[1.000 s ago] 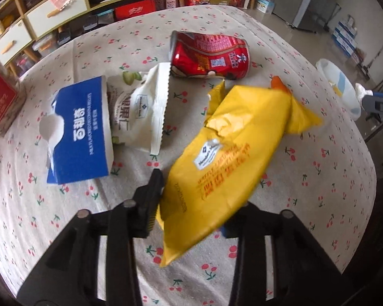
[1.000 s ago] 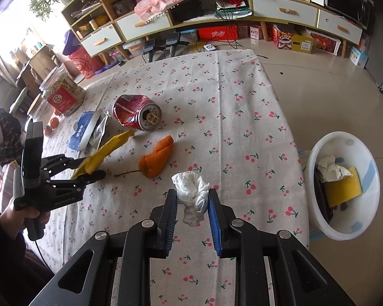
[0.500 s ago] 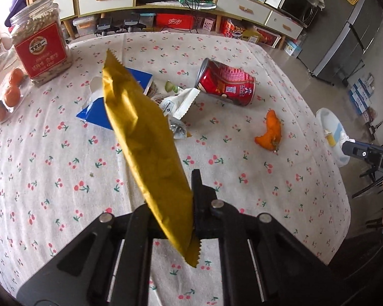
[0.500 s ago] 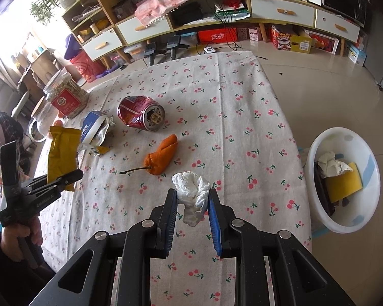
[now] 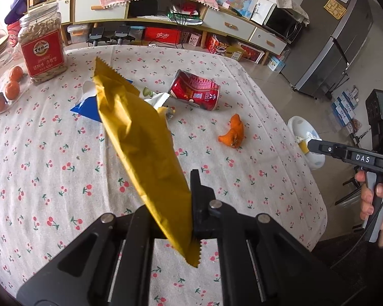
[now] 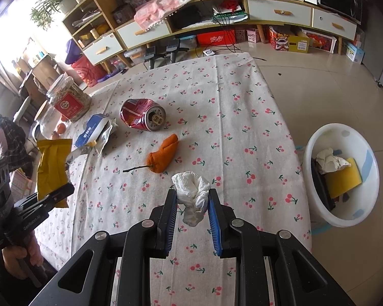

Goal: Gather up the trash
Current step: 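Carry the wrapper and tissue ball over the white bin and open both tools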

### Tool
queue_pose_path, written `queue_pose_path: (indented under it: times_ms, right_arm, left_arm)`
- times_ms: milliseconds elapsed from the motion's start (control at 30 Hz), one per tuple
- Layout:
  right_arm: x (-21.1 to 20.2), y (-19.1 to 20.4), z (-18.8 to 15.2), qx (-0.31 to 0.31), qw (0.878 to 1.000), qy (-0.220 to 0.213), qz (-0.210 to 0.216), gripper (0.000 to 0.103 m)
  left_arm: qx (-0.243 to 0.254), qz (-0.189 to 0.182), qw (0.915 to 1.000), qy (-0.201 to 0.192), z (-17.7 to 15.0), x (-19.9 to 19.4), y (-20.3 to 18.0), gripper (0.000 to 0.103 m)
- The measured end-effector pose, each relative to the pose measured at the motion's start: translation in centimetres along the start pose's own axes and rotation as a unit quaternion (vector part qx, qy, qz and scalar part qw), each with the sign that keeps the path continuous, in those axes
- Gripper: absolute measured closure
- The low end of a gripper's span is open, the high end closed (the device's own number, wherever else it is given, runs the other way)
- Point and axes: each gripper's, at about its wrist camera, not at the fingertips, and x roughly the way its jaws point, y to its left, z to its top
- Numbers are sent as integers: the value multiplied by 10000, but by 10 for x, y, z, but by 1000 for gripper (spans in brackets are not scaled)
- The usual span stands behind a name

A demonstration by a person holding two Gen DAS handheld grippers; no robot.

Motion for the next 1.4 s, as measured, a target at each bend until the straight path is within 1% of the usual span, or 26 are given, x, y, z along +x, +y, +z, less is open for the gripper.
queue_pose_path:
  times_ms: [367, 500, 633, 800, 1000, 1267, 1333, 1400]
  right_arm:
    - [-6, -5, 0, 82, 9999, -86, 19, 78]
    - [-10, -12, 0, 169, 9998, -136, -6, 78]
    - [-21, -26, 3, 296, 9992, -253, -24, 78]
    - [-35, -61, 5, 576, 9975, -374, -137, 78]
    - [-48, -120, 4, 1160, 9917, -468, -294, 78]
    - [-41, -189, -6, 1740, 9829, -276, -527, 78]
    - [-37, -203, -8, 1882, 9803, -266, -546, 75]
    - [-35, -217, -9, 2036, 9769, -265, -598, 74]
  left_arm:
    - [-92, -333, 9993, -150, 0, -11, -11, 95]
    - [-51, -408, 9990, -156, 4, -10, -18, 95]
    - [38, -479, 9988, -116, 11, -5, -35, 95]
    - [301, -673, 9972, -82, 20, 5, -68, 95]
    - [633, -959, 9933, 89, 28, 27, -116, 95]
    - [1188, -1260, 9840, 426, 37, 67, -187, 95]
    - [1298, -1316, 9814, 523, 40, 78, -203, 95]
    - [1400, -1370, 9787, 615, 42, 89, -218, 95]
